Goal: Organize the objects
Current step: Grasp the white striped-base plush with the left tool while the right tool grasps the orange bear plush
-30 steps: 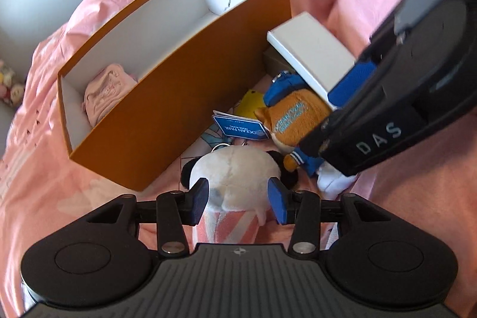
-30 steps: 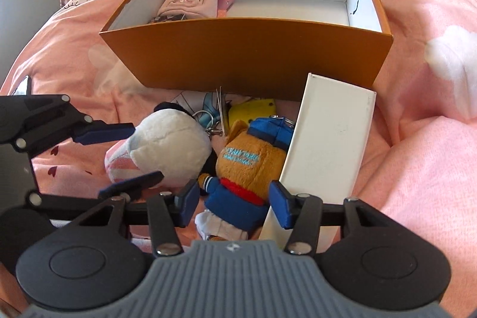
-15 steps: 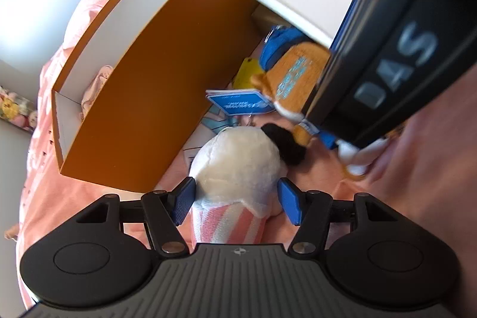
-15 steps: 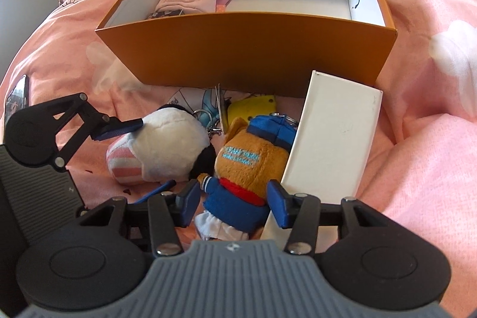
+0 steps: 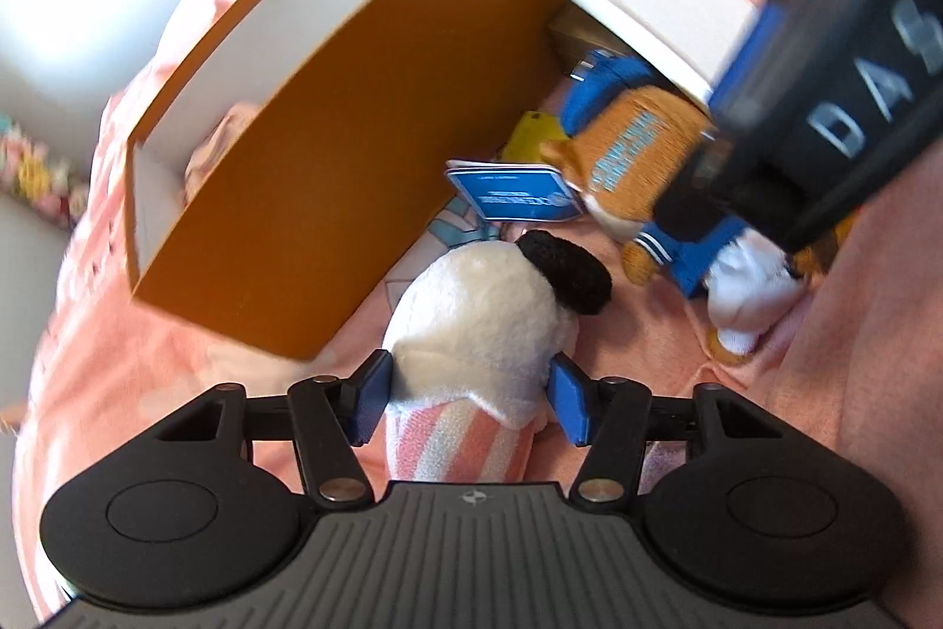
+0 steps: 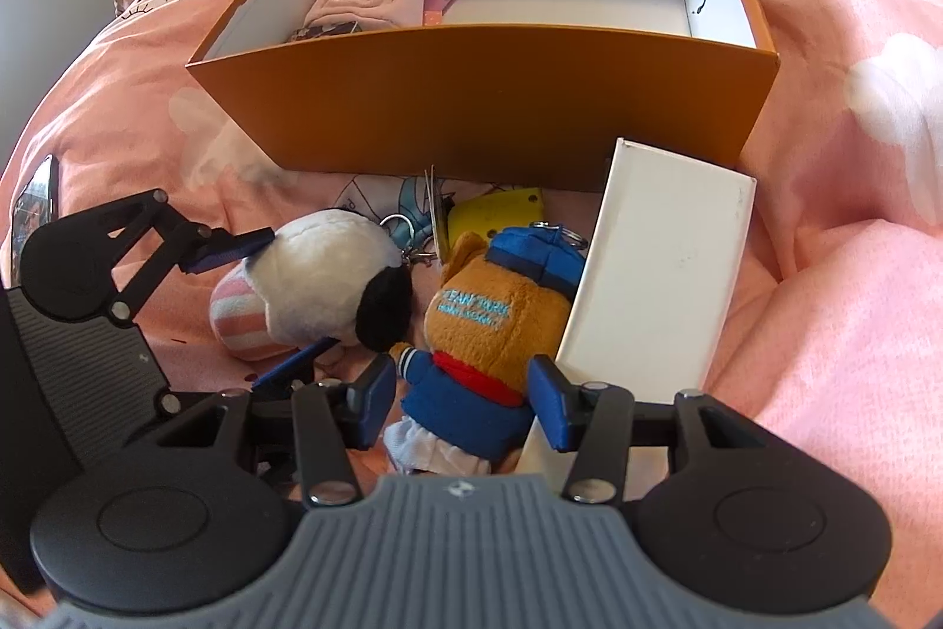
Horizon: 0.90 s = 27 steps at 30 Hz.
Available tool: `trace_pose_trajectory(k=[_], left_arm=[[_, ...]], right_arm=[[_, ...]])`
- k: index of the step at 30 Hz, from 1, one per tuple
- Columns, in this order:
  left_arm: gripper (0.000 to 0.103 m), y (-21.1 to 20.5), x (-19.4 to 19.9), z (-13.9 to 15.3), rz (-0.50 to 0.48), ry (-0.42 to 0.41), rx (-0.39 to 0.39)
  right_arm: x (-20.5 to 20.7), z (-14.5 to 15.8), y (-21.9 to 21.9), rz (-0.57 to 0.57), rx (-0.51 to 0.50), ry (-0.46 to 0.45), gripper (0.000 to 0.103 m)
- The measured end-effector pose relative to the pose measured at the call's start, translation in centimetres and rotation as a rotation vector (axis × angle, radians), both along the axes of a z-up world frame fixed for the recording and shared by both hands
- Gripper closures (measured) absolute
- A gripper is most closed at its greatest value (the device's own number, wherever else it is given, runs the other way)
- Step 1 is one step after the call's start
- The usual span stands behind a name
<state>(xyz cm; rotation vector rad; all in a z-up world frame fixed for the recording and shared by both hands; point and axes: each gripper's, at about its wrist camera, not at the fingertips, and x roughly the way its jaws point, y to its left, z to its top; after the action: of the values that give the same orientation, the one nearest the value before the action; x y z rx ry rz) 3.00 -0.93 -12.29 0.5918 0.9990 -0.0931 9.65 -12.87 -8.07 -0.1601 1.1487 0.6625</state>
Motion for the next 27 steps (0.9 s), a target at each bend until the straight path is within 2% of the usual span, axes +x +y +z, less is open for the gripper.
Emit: trace_pose_trajectory(k=[2,8,12,16,17,19,22,27], left_arm=[[0.041,1.3,0.2,1.0,0.072,0.003,-0.083],[0.043,7.2,1.0,4.3,0.418,0.075,-0.463],[0.043,9.7,1.4,5.2,0.549,0.094,-0.618],[0.043,10.0,2.1,5.0,0.599,0.102,-0.623],[0.043,10.1,2.6,4.1,0.605,0.102,-0.615],[0.043,9.6,2.5,4.1,0.599,0.092,-0.594],[0.043,9.2,2.3,4.2,0.583,0.083,-0.567],[0.043,9.6,2.2,3.9,0.587,0.078,-0.579]], right_arm=[[0.0,0.0,0.0,0.000,-0.002,-0.002,0.051],[-0.5,0.3,0.7,0.040,-0.031,-0.038,0.051],[-1.5,0.6,2.2,0.119,-0.079,-0.101,0.051],[-1.9,-0.2,3.6,0.169,-0.168,-0.123,0.050],[-2.0,-0.5,4.1,0.183,-0.210,-0.134,0.049],[-2.3,-1.1,5.0,0.210,-0.273,-0.159,0.042],[-2.9,-2.0,5.8,0.240,-0.328,-0.196,0.038],[-2.9,-3.8,6.4,0.233,-0.412,-0.249,0.037]])
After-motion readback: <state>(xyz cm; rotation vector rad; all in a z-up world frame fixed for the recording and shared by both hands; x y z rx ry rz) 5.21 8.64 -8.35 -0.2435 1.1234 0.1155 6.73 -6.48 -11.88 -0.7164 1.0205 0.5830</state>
